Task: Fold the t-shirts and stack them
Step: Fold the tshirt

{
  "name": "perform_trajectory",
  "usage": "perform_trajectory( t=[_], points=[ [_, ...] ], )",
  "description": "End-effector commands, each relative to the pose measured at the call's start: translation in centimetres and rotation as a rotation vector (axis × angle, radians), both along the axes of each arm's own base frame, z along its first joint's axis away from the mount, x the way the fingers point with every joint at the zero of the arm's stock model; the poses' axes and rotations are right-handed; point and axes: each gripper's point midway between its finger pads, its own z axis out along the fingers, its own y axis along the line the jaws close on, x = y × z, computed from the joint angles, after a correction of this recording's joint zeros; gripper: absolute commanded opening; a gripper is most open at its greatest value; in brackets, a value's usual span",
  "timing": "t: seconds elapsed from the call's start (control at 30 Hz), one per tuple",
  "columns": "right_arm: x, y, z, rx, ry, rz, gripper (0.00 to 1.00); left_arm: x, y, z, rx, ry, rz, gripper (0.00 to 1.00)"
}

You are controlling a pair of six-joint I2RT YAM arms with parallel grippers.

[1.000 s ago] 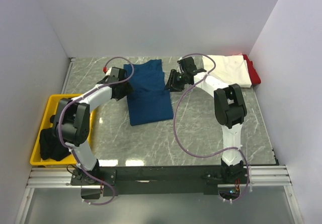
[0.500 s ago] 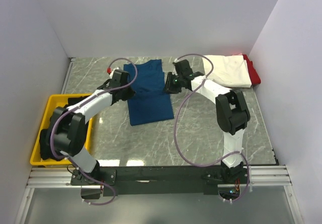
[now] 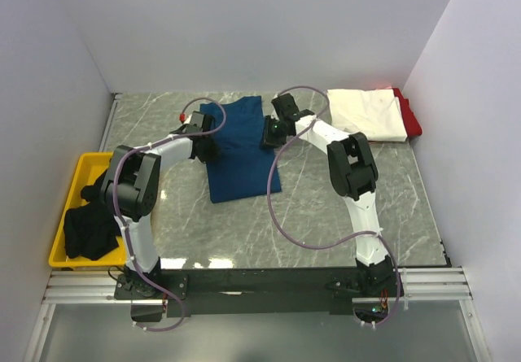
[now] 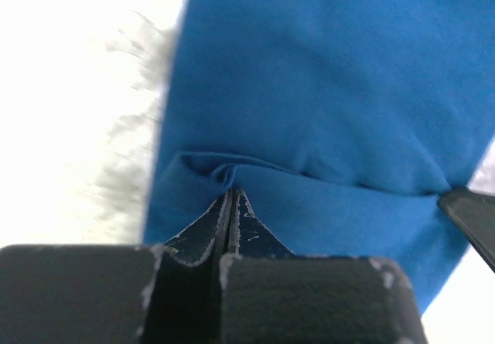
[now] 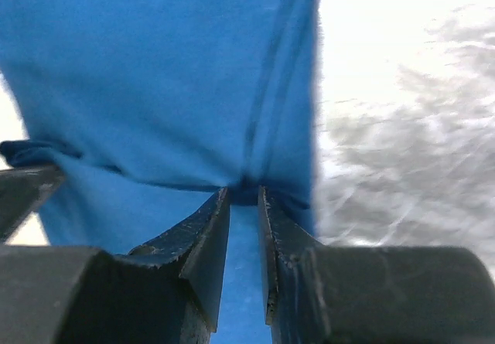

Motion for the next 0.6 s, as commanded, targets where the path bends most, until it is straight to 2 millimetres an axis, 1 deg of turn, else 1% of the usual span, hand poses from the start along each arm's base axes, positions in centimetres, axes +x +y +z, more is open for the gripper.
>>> perform_trajectory(
  t=[0.0, 0.07, 0.17, 0.23, 0.33, 0.37, 0.4, 0.43, 0.47, 0.5, 0.53, 0.57],
  points=[
    [0.9, -1.2, 0.2, -0.023, -0.004, -0.015, 0.29, 1.2, 1.1, 0.6, -0.007, -0.025, 0.031, 0.01],
    [0.7, -1.5, -0.1, -0.006, 0.007, -0.017, 0.29, 1.1, 1.4, 0.3, -0.010, -0.022, 0.037, 0.01],
    [0.6, -1.5, 0.1, 0.002, 0.005, -0.012, 0.32, 1.0, 1.8, -0.4, -0.004, -0.003, 0.042, 0.01],
    [0.6, -1.5, 0.8, 0.005, -0.005, -0.013, 0.34, 0.8, 1.9, -0.6, -0.006, 0.004, 0.041, 0.01],
    [0.5, -1.7, 2.7, 0.017, -0.043, -0.019, 0.38, 0.9, 1.6, 0.5, -0.019, -0.022, 0.027, 0.01],
    [0.4, -1.8, 3.3, 0.019, -0.055, -0.022, 0.42, 1.0, 1.5, 1.3, -0.027, -0.041, 0.019, 0.01],
    [0.4, -2.0, 4.6, 0.022, -0.079, -0.028, 0.43, 1.0, 1.3, 1.8, -0.036, -0.050, 0.010, 0.01],
    [0.4, -2.2, 5.3, 0.026, -0.092, -0.033, 0.44, 1.0, 1.2, 2.2, -0.040, -0.058, 0.007, 0.01],
    [0.0, -2.2, 5.6, 0.026, -0.095, -0.033, 0.45, 1.1, 1.2, 3.3, -0.049, -0.079, 0.003, 0.01],
    [0.0, -2.4, 7.0, 0.033, -0.123, -0.043, 0.45, 1.1, 1.0, 3.9, -0.059, -0.092, -0.002, 0.01],
    [-0.1, -2.5, 7.5, 0.036, -0.133, -0.050, 0.45, 1.1, 0.9, 4.3, -0.063, -0.102, -0.008, 0.01],
    [-0.5, -2.6, 8.3, 0.044, -0.149, -0.053, 0.45, 1.0, 1.0, 5.3, -0.068, -0.120, -0.008, 0.01]
  ],
)
